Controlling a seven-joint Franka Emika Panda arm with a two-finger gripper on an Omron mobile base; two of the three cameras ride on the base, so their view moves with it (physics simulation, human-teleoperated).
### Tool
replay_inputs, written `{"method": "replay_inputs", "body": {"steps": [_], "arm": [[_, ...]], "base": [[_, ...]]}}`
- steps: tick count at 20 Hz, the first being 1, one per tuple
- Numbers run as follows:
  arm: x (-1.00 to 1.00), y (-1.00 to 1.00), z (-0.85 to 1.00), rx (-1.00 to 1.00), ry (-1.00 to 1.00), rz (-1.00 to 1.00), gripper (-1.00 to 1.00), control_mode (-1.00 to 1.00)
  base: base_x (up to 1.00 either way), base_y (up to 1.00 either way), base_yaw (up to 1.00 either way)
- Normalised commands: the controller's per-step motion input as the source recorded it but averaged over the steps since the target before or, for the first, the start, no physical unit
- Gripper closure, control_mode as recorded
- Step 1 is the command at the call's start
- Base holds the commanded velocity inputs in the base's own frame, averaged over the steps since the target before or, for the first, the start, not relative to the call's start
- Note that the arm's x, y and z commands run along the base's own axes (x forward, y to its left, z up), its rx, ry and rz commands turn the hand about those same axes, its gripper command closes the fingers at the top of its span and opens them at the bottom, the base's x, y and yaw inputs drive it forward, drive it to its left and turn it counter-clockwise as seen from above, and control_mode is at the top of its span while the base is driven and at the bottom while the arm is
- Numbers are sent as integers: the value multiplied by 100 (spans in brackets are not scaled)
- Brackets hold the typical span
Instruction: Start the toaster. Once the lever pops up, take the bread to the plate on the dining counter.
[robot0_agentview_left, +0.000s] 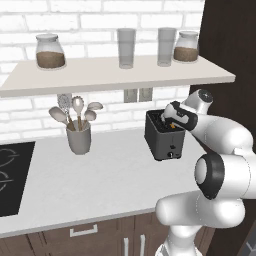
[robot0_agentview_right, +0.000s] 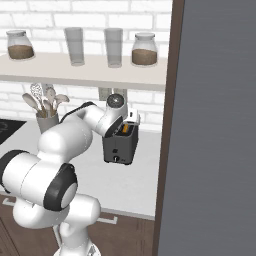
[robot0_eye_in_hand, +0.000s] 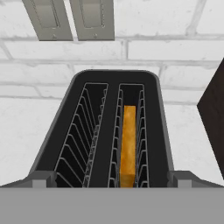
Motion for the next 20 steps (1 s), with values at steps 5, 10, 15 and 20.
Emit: {"method": "replay_inputs", "body": {"steps": [5, 10, 15, 20], "arm": [[0, 0, 0, 0, 0, 0, -100, -100], [0, 0, 0, 0, 0, 0, -100, -100], [0, 0, 0, 0, 0, 0, -100, -100], [0, 0, 0, 0, 0, 0, -100, -100]], "base": [[0, 0, 0], [0, 0, 0], [0, 0, 0], [0, 0, 0]]}}
